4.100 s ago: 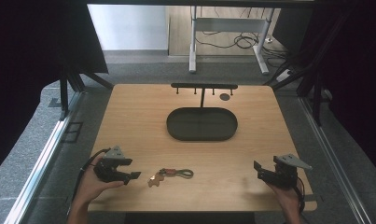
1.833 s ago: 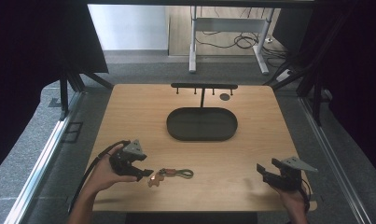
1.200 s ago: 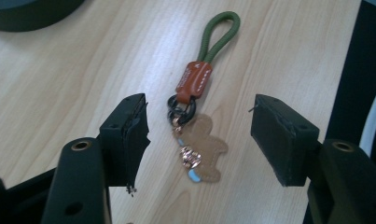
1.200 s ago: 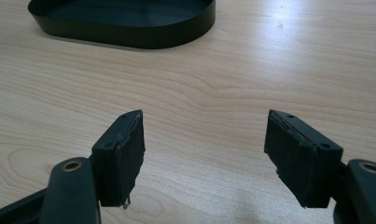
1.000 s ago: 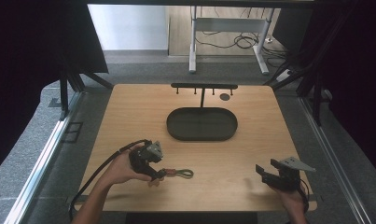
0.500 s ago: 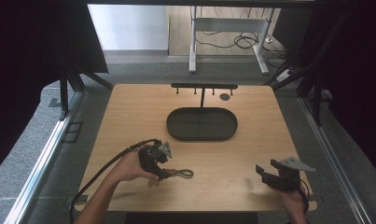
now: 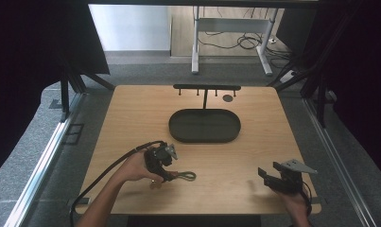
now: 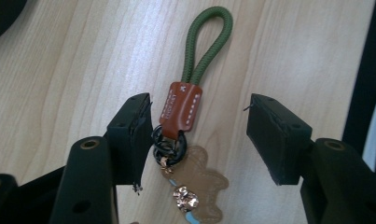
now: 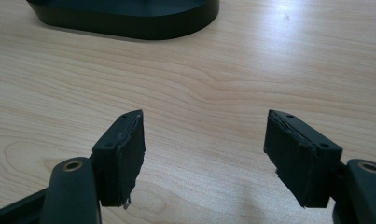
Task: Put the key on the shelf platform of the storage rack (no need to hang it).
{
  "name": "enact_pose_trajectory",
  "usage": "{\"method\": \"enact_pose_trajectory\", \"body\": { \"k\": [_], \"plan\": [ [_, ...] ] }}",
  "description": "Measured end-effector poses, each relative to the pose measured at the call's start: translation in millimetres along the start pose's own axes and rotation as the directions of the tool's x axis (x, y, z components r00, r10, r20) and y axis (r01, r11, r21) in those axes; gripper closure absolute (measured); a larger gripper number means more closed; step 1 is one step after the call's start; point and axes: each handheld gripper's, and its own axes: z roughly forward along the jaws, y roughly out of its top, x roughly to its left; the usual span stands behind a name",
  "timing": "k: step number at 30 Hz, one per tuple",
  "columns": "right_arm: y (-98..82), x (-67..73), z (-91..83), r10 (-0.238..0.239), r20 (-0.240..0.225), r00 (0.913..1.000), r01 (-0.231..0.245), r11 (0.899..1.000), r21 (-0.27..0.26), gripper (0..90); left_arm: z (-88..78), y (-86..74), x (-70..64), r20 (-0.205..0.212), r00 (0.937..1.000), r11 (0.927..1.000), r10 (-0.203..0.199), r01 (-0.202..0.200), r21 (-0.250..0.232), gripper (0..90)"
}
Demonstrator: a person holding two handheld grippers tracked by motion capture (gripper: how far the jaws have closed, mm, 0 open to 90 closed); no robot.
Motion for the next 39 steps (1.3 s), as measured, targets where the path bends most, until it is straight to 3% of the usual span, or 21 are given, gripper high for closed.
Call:
{"method": "enact_pose_trajectory", "body": {
  "k": [3, 18, 28, 39],
  "plan": [
    [0.0, 0.4, 0.2, -0.001, -0.001, 1.0000, 0.001, 1.000, 0.002, 29.2, 2.1, 4.8, 0.4, 0.026, 0.9996, 0.9999, 0.015, -0.015, -0.008, 41.2],
    [-0.4, 0.4, 0.0, 0.003, 0.000, 1.0000, -0.003, 1.000, 0.003, 29.3, 27.8, 8.9, 12.4, 0.028, 0.9996, 0.9968, -0.009, 0.007, 0.079, 48.4],
    [-1.0, 0.1, 0.9, 0.000, 0.002, 1.0000, 0.000, 1.000, 0.009, 29.3, 41.2, 9.4, 16.2, 0.043, 0.9991, 0.9924, 0.000, -0.006, 0.123, 50.7],
    [-1.3, 1.0, 2.4, -0.003, 0.001, 1.0000, 0.003, 1.000, 0.012, 29.3, 42.2, 9.1, 17.0, 0.038, 0.9993, 0.9924, -0.006, 0.001, 0.123, 64.2]
  ]
}}
